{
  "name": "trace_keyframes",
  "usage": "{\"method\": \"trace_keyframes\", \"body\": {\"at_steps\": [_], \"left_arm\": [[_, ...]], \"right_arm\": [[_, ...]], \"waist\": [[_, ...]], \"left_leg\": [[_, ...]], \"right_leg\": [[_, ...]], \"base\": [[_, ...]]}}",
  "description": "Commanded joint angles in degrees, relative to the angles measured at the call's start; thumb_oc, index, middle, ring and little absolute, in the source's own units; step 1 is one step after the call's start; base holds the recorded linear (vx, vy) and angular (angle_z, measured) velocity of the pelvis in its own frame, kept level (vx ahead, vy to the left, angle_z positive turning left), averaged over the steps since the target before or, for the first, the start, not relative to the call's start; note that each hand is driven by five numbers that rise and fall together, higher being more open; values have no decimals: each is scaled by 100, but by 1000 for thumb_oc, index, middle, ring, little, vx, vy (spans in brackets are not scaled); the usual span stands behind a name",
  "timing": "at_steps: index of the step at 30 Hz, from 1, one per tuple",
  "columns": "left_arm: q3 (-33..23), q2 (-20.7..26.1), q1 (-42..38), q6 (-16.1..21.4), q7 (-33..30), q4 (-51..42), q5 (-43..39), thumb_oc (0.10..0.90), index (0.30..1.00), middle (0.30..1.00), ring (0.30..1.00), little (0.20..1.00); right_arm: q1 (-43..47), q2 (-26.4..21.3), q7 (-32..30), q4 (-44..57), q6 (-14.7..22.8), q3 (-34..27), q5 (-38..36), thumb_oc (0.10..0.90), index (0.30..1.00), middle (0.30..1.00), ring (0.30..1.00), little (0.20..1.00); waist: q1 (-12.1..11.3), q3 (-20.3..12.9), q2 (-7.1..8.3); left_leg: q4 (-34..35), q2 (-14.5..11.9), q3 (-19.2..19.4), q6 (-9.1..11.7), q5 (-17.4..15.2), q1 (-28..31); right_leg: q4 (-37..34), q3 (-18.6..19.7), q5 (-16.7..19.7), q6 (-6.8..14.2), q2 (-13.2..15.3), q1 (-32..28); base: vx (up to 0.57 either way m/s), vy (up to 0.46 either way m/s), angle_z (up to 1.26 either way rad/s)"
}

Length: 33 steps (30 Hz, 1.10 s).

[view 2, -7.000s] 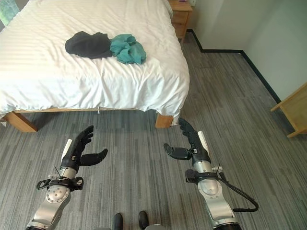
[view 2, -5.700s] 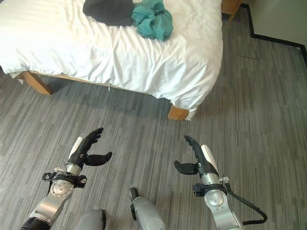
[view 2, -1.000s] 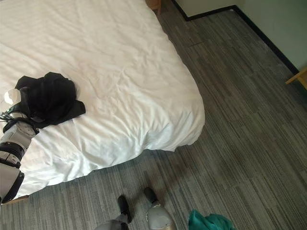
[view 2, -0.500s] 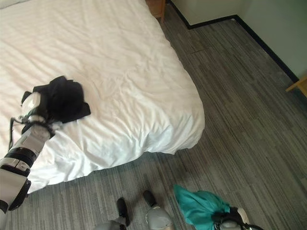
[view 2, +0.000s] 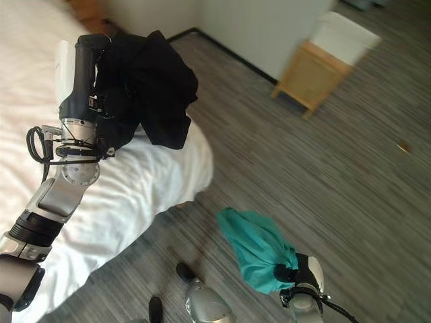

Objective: Pick up bed clothes into laundry basket.

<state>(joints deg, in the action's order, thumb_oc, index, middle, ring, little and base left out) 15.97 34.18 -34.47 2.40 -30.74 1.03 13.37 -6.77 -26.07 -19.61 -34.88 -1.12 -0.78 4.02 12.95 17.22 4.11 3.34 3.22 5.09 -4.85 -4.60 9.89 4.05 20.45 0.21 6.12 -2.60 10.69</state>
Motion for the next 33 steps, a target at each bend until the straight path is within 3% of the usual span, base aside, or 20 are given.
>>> {"method": "trace_keyframes", "body": {"at_steps": [1,4,6,8,12,14,16,17,19,22,23,24,25,26,27,28,29,31,32,33], "left_arm": [[-266,-298,263,416,73,49,321,400,300,300,300,300],[-277,-510,798,409,207,65,309,400,300,300,300,300],[-306,-941,1838,413,526,77,104,400,300,300,300,300],[-299,-1074,2173,299,587,312,81,400,300,300,300,300],[-340,-1120,2342,62,535,845,284,400,300,300,300,300],[-439,-1124,2314,5,479,1094,417,400,300,300,300,300],[-439,-1126,2312,7,477,1098,418,400,300,300,300,300],[-588,-1161,2218,-108,402,1531,480,400,300,300,300,300],[-598,-1093,2125,-189,375,1631,539,400,300,300,300,300],[-600,-1092,2121,-189,375,1632,539,400,300,300,300,300],[-609,-1062,2188,-196,372,1510,452,400,300,300,300,300],[-570,-1060,2200,-201,370,1469,428,400,300,300,300,300],[-573,-1057,2199,-201,370,1470,428,400,300,300,300,300],[-490,-1078,2301,-172,360,1393,347,400,300,300,300,300],[-526,-1109,2428,-170,383,1239,280,400,300,300,300,300],[-568,-1125,2451,-143,384,1196,250,400,300,300,300,300],[-585,-1177,2440,-120,378,1196,194,400,300,300,300,300],[-528,-1337,2443,-42,443,1213,116,400,300,300,300,300],[-511,-1378,2425,-50,463,1239,110,400,300,300,300,300],[-478,-1436,2387,-70,477,1287,113,400,300,300,300,300]], "right_arm": [[-230,-970,-599,1154,572,-728,421,400,300,300,300,300],[-285,-937,-634,1537,599,-856,576,400,300,300,300,300],[-331,-769,-590,2033,644,-942,700,400,300,300,300,300],[-297,-682,-523,2208,662,-866,775,400,300,300,300,300],[-94,-765,-443,2511,618,-557,1046,400,300,300,300,300],[-74,-877,-394,2669,580,-422,1259,400,300,300,300,300],[-75,-877,-393,2671,578,-422,1260,400,300,300,300,300],[-173,-957,-308,2768,516,-355,1410,400,300,300,300,300],[-166,-1158,-278,2827,496,-305,1469,400,300,300,300,300],[-161,-1158,-278,2826,496,-304,1469,400,300,300,300,300],[-93,-1659,-188,3010,516,-170,1421,400,300,300,300,300],[26,-1759,-187,2951,485,-131,1433,400,300,300,300,300],[33,-1757,-188,2947,486,-126,1433,400,300,300,300,300],[232,-1925,-187,2906,454,-7,1421,400,300,300,300,300],[513,-1941,-115,2981,412,162,1388,400,300,300,300,300],[623,-1970,-93,3024,411,222,1351,400,300,300,300,300],[687,-1976,-81,3073,421,225,1297,400,300,300,300,300],[697,-2007,-90,3036,448,120,1170,400,300,300,300,300],[720,-1993,-104,2969,438,139,1154,400,300,300,300,300],[737,-1998,-116,2911,423,160,1184,400,300,300,300,300]], "waist": [[-61,-562,-175],[-138,-677,-234],[-244,-720,-241],[-243,-712,-199],[-339,-562,-103],[-381,-568,-101],[-379,-576,-106],[-354,-654,-123],[-369,-598,-183],[-367,-596,-183],[-803,-155,186],[-745,-132,338],[-717,-154,337],[-832,-92,344],[-923,21,319],[-1015,44,339],[-1092,73,264],[-1313,13,-141],[-1415,-13,-307],[-1507,-54,-374]], "left_leg": [[166,-435,-160,622,-7,-388],[166,-546,130,625,-69,-396],[166,-695,503,671,-120,-337],[166,-779,692,721,-120,-328],[166,-1033,1049,933,-55,-418],[166,-1222,1126,1073,15,-509],[166,-1228,1124,1076,16,-518],[166,-1597,1147,1326,169,-454],[132,-1889,1041,1358,496,-368],[136,-1893,1039,1363,508,-372],[-3039,-1627,-877,862,473,-1121],[-4349,-1343,-1346,751,338,-1720],[-4383,-1331,-1374,749,336,-1776],[-4918,-963,-1548,651,41,-2012],[-5668,-360,-1419,580,-118,-2572],[-5590,-105,-1257,568,-201,-2869],[-5232,-6,-1103,572,-337,-3130],[-2296,28,-551,586,165,-3253],[-1355,9,-321,679,620,-3376],[-519,5,-71,720,865,-3391]], "right_leg": [[119,-622,114,350,228,-195],[-23,-784,117,378,497,-339],[-314,-875,255,505,805,-457],[-533,-945,328,562,862,-413],[-869,-1146,495,645,766,-116],[-905,-1214,407,615,669,-31],[-905,-1217,409,612,664,-22],[-901,-1255,341,528,619,-173],[-858,-1246,202,370,478,-358],[-861,-1247,210,365,474,-354],[-732,-848,106,-40,590,-641],[-729,-824,186,-76,770,-586],[-729,-845,190,-70,777,-559],[-700,-685,144,-120,775,-640],[-645,-379,96,-151,671,-726],[-611,-206,55,-158,654,-752],[-620,-127,-73,-161,602,-919],[-683,-28,-473,-178,331,-1432],[-737,39,-596,-209,130,-1652],[-774,75,-736,-224,94,-1833]], "base": [[-269,-161,-162],[-82,-108,-146],[-46,-233,-111],[-19,-228,-124],[-34,-361,-74],[38,-388,-85],[118,-330,-41],[296,-613,-19],[250,-499,10],[83,-237,-3],[175,-694,1],[170,-690,6],[51,-182,-34],[126,-95,-53],[201,-149,-72],[253,-108,-86],[525,-70,-142],[725,3,-110],[653,-41,-51],[640,-102,-81]]}}
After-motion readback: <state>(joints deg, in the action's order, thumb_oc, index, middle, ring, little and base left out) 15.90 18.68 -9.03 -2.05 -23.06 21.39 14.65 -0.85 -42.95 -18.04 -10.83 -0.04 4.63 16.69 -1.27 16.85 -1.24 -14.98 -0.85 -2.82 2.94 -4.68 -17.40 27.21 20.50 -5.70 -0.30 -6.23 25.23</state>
